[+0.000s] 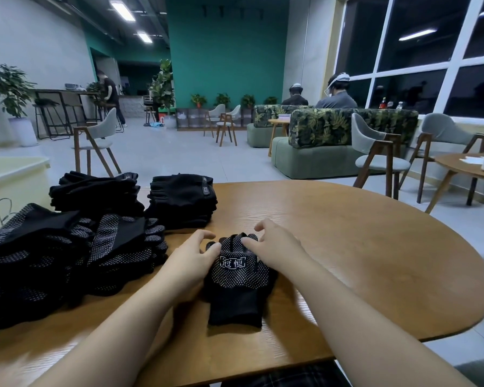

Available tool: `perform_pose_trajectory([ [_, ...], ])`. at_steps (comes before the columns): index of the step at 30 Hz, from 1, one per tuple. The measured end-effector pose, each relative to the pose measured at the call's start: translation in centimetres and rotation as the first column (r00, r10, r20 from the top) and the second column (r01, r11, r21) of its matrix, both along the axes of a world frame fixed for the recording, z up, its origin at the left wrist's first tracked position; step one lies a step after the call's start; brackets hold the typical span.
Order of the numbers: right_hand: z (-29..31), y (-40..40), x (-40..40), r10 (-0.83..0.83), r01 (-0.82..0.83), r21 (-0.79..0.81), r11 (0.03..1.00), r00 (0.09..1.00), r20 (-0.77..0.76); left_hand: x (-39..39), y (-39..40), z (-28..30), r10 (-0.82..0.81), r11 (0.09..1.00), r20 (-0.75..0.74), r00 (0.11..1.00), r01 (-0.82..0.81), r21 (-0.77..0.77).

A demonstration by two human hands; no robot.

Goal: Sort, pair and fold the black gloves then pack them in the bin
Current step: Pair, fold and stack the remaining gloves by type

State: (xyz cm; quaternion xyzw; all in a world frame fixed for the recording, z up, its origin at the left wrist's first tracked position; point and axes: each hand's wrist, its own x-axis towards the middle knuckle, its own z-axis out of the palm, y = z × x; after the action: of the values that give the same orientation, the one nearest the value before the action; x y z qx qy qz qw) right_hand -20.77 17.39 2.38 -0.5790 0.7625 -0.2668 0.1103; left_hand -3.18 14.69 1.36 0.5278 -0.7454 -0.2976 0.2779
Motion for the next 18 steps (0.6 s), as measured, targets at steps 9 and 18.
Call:
perform_pose_trajectory([
  [9, -1.0, -1.5, 0.8, 0.006, -0.006, -0.013, 1.000, 0.998, 0.055, -0.5, 0.4, -1.0, -0.055, 0.990, 0.000, 0.998, 0.054, -0.128],
  [18, -0.7, -3.2, 1.1, 0.121, -0.110, -0.065, 0.992, 0.971, 0.207, -2.2, -2.5, 0.2, -0.013, 0.997, -0.003, 1.000, 0.013, -0.075],
])
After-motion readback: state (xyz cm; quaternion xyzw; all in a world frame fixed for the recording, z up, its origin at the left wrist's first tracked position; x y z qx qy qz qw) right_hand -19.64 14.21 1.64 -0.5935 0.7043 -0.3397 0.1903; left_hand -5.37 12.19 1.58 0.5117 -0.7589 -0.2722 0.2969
